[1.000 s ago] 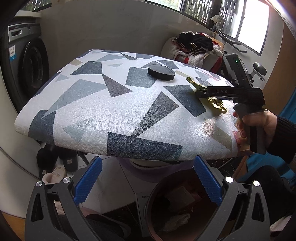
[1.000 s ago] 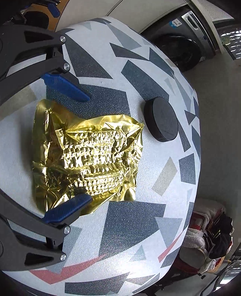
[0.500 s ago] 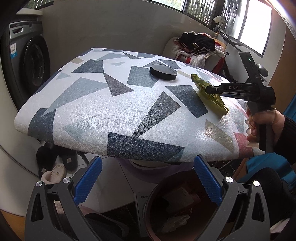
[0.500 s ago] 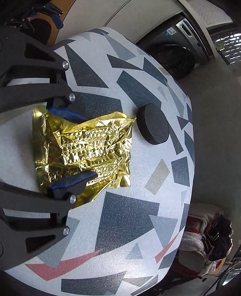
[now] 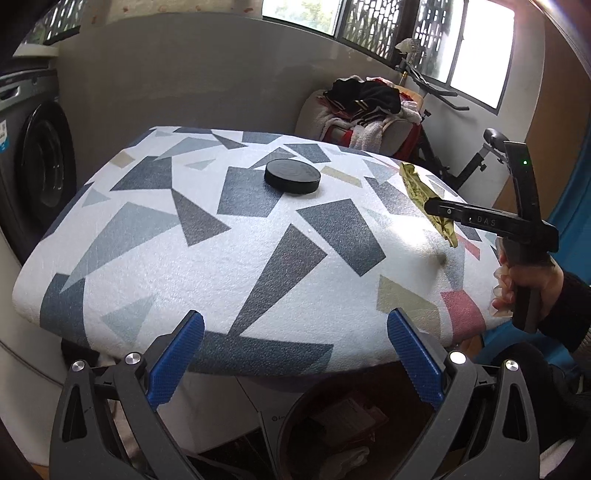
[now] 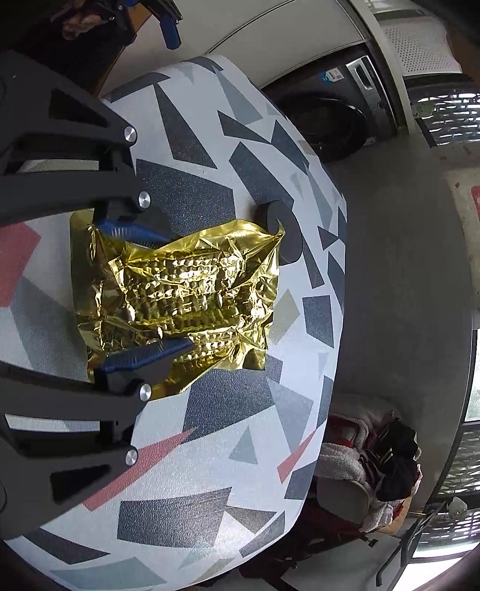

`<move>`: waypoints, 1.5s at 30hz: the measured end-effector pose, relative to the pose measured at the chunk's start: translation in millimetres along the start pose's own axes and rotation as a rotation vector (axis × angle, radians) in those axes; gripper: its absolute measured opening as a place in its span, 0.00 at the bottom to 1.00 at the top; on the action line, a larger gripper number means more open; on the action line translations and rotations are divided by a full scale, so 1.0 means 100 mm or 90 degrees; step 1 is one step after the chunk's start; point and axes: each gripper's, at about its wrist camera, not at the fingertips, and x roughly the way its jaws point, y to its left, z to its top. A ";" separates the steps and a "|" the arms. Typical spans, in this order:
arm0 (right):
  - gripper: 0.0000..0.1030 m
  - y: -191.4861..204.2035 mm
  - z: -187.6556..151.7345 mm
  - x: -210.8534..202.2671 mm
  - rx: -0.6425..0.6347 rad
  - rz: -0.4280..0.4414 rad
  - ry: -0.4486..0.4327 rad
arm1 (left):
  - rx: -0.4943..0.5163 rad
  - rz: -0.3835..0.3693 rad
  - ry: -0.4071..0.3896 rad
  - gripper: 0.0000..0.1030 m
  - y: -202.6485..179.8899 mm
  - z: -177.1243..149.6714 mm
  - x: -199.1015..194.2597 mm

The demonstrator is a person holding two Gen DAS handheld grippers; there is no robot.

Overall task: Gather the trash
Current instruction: 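Grasp the black round puck with the left gripper while the right holds the foil packet, then drop the black puck into the bin with the left gripper while the right carries the foil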

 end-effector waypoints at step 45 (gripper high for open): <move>0.48 -0.35 -0.06 0.17 0.063 -0.023 -0.066 | 0.112 0.073 0.148 0.88 -0.16 1.66 2.24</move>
